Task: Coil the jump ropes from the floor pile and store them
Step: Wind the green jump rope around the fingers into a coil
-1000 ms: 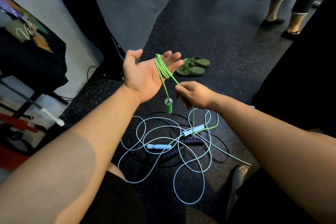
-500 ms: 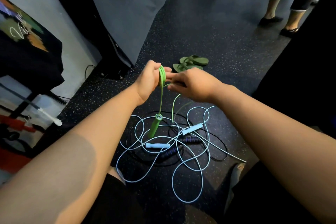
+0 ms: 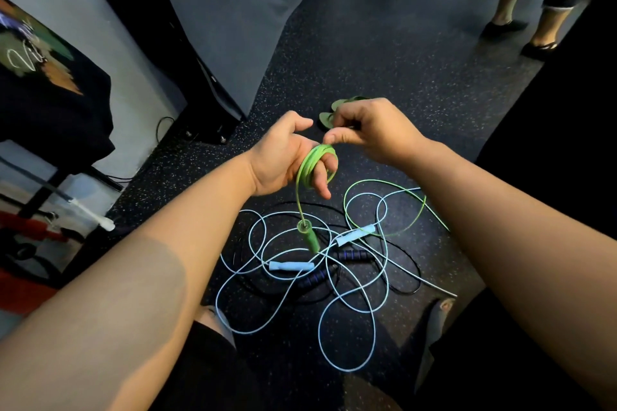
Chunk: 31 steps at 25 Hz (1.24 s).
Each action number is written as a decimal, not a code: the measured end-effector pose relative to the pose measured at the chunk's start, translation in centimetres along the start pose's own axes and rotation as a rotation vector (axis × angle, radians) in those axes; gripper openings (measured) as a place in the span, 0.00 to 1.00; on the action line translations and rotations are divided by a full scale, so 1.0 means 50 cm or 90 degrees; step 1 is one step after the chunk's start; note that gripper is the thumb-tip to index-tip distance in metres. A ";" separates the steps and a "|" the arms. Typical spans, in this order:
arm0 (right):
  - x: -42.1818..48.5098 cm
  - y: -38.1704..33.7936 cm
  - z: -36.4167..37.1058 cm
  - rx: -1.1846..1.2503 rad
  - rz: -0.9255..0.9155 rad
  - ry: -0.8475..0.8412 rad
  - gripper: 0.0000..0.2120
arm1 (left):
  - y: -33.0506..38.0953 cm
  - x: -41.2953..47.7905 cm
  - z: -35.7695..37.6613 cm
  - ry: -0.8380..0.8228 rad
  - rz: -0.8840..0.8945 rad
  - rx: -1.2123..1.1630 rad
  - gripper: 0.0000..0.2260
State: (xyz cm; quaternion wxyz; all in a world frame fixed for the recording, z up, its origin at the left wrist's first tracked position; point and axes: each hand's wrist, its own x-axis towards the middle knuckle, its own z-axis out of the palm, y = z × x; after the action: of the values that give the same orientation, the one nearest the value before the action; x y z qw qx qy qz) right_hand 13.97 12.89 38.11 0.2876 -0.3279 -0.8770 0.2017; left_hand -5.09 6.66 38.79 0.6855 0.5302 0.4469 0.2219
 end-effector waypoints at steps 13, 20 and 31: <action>-0.045 0.043 0.099 0.204 0.260 -0.073 0.19 | 0.016 -0.007 -0.017 0.056 0.202 -0.413 0.30; -0.044 0.026 0.086 0.006 0.222 -0.249 0.15 | 0.010 0.007 -0.034 0.154 0.256 -0.405 0.36; -0.014 -0.045 0.054 -0.096 -0.013 -0.216 0.13 | -0.028 0.046 -0.019 0.227 0.089 -0.095 0.36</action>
State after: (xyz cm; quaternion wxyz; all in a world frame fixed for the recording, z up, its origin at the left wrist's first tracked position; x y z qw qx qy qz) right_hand 11.63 10.38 37.06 0.1125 -0.3008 -0.9289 0.1845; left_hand -4.95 8.48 36.58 0.6157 0.4598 0.5058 0.3920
